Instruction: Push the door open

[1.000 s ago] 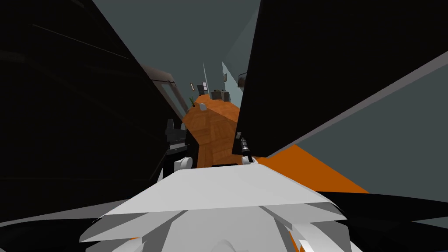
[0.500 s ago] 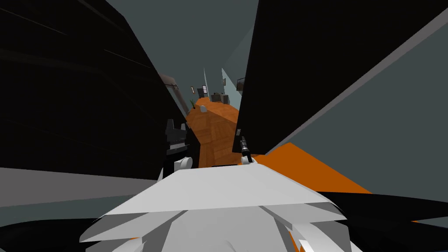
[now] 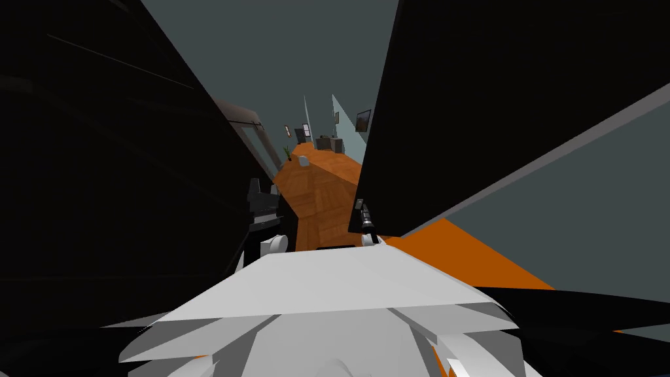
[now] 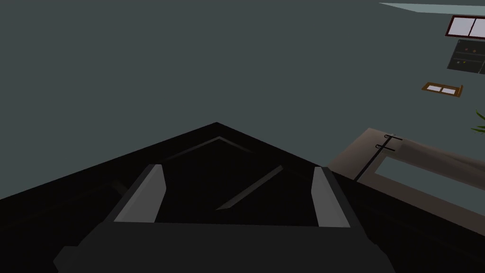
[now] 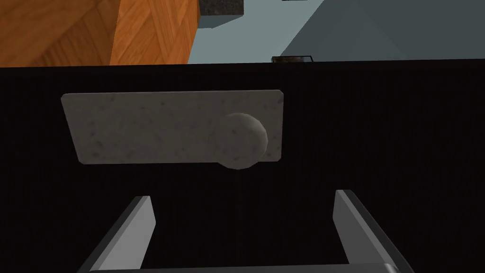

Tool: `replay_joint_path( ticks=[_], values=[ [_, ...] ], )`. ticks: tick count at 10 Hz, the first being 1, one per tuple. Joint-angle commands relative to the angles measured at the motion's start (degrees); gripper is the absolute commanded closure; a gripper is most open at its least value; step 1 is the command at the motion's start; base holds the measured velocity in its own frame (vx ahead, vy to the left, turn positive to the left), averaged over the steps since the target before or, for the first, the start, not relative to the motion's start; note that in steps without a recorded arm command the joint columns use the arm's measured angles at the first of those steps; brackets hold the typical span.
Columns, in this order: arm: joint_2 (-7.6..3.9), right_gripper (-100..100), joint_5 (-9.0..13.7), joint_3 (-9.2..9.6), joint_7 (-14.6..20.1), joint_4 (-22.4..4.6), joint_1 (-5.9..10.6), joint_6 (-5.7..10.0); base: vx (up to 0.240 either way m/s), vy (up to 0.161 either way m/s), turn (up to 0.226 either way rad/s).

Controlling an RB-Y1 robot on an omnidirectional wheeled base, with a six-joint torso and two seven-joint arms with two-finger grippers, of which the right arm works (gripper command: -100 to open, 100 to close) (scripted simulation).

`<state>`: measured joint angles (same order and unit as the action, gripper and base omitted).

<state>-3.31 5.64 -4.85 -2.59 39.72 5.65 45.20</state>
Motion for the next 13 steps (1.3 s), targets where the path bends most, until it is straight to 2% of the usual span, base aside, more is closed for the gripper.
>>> replay_joint_path(
  ticks=[1, 3, 4, 5, 10, 13],
  values=[
    [0.07, -100, 0.09, -0.16, -0.05, -0.16, -0.05, 0.36, 0.206, 0.007, 0.028],
    [0.53, -100, 0.21, -0.39, -0.14, -0.32, -0.16, 0.80, 0.206, -0.019, 0.029],
    [0.40, -100, 0.17, -0.30, -0.10, -0.13, -0.21, 0.59, 0.083, -0.015, 0.007],
    [0.40, 100, 0.17, -0.30, -0.10, -0.13, -0.21, 0.59, -0.017, 0.007, -0.008],
    [0.40, 100, 0.17, -0.30, -0.10, -0.13, -0.21, 0.59, -0.015, 0.002, 0.001],
    [-0.46, 100, 0.91, -1.60, -0.52, -0.38, -0.27, 0.41, 0.137, 0.020, -0.031]
  ],
)
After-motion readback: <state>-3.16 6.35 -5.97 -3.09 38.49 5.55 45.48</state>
